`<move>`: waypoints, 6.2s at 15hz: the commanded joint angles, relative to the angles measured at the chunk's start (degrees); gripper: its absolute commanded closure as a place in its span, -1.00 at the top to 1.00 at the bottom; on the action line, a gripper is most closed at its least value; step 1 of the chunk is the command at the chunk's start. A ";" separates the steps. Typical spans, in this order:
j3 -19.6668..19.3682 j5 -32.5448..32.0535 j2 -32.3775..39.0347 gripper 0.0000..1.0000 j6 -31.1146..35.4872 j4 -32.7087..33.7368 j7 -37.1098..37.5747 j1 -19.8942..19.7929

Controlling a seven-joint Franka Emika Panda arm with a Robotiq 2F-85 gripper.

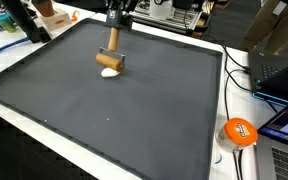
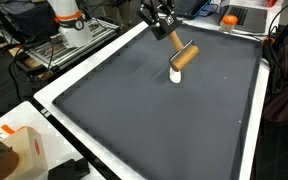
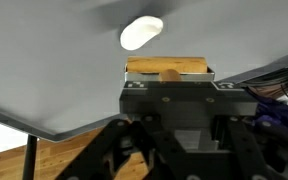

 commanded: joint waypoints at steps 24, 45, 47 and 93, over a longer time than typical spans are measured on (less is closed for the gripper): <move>-3.74 18.61 7.52 -0.56 -73.31 46.76 -35.98 11.62; -28.05 26.14 13.56 -0.56 -74.85 48.48 -1.34 31.54; -28.10 27.35 14.90 -0.56 -71.21 47.59 4.59 32.29; -26.87 20.17 22.13 -0.56 -67.44 46.83 -68.52 31.26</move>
